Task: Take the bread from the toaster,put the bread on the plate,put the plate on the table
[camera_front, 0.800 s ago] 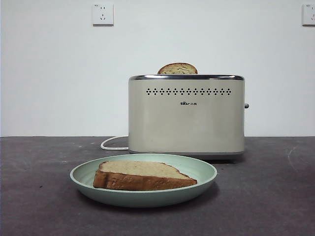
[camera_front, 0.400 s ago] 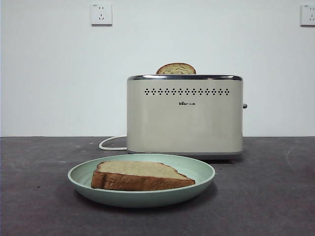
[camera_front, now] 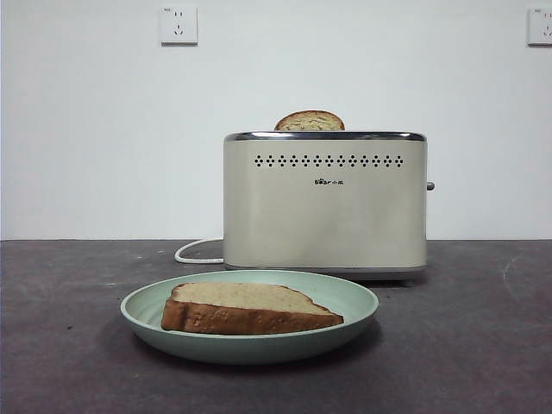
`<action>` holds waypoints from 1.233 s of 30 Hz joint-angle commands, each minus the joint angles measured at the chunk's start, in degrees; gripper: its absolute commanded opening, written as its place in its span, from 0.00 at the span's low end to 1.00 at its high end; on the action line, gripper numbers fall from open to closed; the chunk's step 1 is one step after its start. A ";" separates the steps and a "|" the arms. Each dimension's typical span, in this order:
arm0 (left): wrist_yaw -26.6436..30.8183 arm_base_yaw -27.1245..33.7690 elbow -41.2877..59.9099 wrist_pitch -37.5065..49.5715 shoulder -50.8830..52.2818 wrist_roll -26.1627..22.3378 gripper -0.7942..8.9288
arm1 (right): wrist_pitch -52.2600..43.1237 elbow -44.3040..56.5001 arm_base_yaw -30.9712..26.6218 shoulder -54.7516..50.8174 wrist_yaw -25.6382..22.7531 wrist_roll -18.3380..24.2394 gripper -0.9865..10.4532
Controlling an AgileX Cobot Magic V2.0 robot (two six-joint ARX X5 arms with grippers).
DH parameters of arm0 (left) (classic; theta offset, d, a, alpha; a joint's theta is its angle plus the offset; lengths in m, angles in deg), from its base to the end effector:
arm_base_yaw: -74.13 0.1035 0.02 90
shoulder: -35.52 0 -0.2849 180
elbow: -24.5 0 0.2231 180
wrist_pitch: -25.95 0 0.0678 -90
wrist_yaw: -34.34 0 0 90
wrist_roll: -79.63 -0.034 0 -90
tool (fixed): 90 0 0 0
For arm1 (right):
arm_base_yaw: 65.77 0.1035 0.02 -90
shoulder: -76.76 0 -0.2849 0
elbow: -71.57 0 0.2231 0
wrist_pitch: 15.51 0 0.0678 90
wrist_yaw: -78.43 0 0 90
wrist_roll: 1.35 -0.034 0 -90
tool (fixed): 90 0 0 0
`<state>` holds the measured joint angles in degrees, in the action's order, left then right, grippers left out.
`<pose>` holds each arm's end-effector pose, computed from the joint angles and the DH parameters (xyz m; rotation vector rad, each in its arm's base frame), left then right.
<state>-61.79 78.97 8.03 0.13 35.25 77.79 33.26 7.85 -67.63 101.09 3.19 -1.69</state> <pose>0.0497 0.0006 0.1501 0.0160 0.1668 -0.0251 0.0324 0.0076 0.3460 0.0296 0.1630 0.2242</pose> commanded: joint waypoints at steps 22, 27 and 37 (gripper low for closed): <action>0.04 0.15 0.70 0.26 0.11 0.37 0.08 | -21.84 43.47 4.90 -24.26 -12.37 -2.25 0.09; 0.04 0.15 0.70 0.26 0.11 0.37 0.08 | -22.01 46.31 5.42 -24.26 -12.24 -3.72 0.09; 0.04 0.15 0.70 0.28 0.11 0.37 0.08 | -22.88 47.82 5.84 -24.26 -12.17 -4.74 0.09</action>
<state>-61.79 78.97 8.03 0.13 35.25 77.79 10.37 54.79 -61.95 76.99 -8.81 -6.06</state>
